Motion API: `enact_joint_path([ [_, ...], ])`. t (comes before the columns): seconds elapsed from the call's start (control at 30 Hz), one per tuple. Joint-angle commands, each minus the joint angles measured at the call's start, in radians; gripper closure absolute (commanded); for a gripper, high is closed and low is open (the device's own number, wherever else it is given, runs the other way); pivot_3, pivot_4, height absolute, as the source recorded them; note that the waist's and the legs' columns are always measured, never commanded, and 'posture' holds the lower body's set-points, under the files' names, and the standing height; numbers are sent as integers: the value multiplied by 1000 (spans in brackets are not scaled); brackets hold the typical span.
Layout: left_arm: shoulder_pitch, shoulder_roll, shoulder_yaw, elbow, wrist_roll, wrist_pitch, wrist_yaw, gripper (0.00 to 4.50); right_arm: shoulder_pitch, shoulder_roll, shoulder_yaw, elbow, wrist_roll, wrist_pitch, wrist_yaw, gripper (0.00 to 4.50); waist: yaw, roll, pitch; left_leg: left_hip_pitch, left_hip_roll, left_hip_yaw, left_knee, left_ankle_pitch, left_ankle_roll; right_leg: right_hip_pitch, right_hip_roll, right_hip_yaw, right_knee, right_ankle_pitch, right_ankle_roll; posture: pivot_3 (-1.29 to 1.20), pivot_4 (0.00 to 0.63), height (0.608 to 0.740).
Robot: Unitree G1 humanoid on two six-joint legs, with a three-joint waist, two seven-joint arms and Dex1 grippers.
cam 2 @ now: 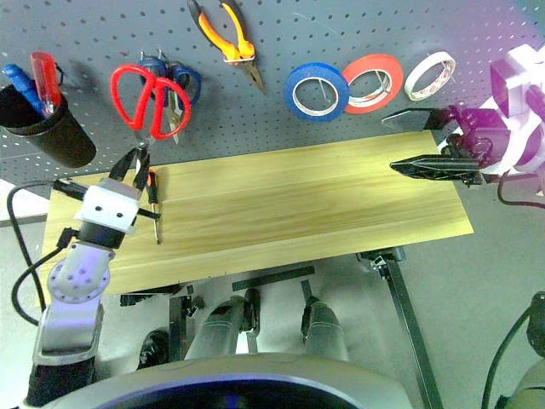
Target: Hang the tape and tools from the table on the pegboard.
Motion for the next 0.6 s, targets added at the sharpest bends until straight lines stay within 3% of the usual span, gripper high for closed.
enact_joint_path([
  [0.03, -23, 0, -15, 9, -5, -40, 7, 4150, 3, -36, -59, -33, 15, -12, 8, 0, -1, 0, 0, 0, 0, 0, 1, 0, 0, 0, 0, 0, 1, 0, 0, -109, 341, 740],
  [0.6, -159, -6, -60, 248, 30, -126, 67, 4150, 79, -17, -164, -131, 59, 22, 8, 0, -1, 0, 0, 0, 0, 2, 4, -2, 2, 0, -4, -1, 2, 0, 1, -140, 348, 740],
])
